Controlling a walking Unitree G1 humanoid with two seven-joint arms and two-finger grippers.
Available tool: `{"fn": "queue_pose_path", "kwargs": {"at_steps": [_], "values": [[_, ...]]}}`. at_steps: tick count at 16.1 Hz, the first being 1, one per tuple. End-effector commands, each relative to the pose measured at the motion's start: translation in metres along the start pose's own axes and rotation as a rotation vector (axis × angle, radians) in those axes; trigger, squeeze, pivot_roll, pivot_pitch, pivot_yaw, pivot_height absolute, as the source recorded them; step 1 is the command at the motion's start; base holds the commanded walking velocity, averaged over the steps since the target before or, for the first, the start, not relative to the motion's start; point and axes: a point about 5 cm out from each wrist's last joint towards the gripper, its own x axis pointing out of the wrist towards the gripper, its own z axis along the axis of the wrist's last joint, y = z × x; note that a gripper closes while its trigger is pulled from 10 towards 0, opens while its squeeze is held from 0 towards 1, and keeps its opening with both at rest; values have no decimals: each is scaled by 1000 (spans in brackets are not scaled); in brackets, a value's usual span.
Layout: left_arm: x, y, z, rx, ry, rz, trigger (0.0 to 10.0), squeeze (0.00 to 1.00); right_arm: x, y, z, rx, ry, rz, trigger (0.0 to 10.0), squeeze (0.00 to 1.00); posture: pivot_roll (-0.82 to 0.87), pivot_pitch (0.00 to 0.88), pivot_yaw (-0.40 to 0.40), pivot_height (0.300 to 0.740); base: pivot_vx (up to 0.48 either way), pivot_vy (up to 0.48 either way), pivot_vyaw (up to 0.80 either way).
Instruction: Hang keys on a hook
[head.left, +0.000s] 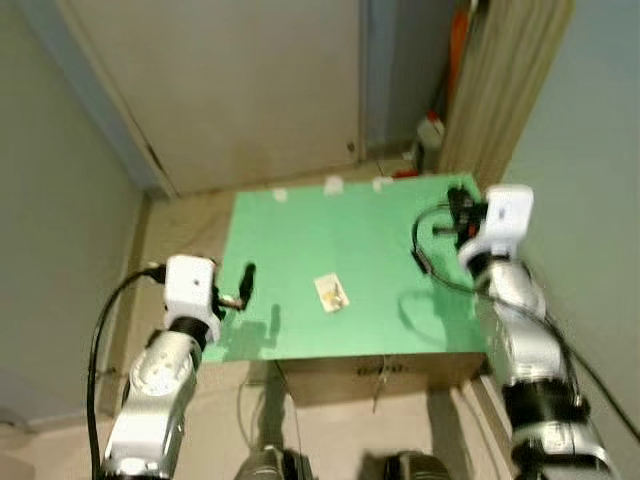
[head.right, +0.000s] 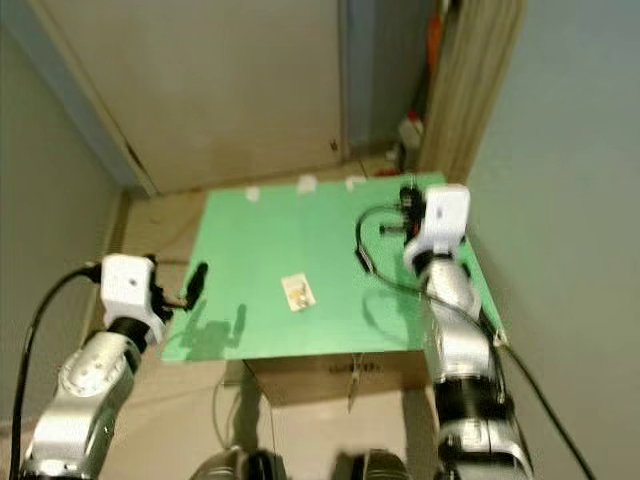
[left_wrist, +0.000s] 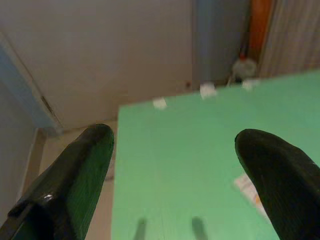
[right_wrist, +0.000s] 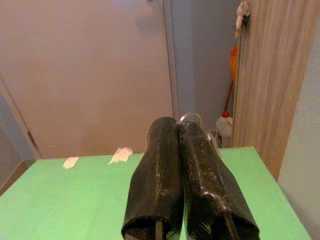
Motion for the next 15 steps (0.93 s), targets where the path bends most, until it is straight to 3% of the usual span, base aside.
{"fn": "queue_pose_path", "kwargs": {"at_steps": [1, 2, 4, 5, 8, 10, 13, 14, 15], "values": [[5, 2, 10, -44, -25, 2, 10000, 0, -7, 6, -3, 18, -5, 3, 0, 0, -143, 0, 129, 740, 0, 0, 0], [4, 0, 9, -59, -17, 6, 10000, 0, -20, 7, -14, 13, 19, -2, 0, 0, -151, 0, 134, 740, 0, 0, 0], [-25, -4, -17, -126, 59, 19, 10000, 0, -56, 14, -42, -6, 90, 15, 0, 0, -169, 0, 132, 740, 0, 0, 0], [-37, -5, -27, -102, 60, 34, 10000, 0, -72, 21, -54, 14, 127, 35, 0, 0, -166, 0, 130, 740, 0, 0, 0], [-43, -19, -22, 69, -34, -67, 10000, 0, -84, 25, -61, 10, 137, 57, 0, 0, -174, 0, 119, 740, 0, 0, 0], [-58, -22, -28, 152, -60, -85, 10000, 0, -88, 20, -58, 5, 134, 47, 0, 0, -183, 0, 116, 740, 0, 0, 0], [-54, -26, -47, 65, 2, -52, 10000, 0, -95, 16, -60, -15, 149, 65, 0, 0, -191, 0, 111, 740, 0, 0, 0], [-37, -33, -56, 1, 68, -46, 10000, 0, -91, 15, -59, -6, 141, 56, 0, 0, -193, 0, 118, 740, 0, 0, 0], [-28, -32, -56, -29, 96, -38, 10000, 0, -84, 14, -57, 4, 134, 43, 0, 0, -193, 0, 128, 740, 0, 0, 0]]}}
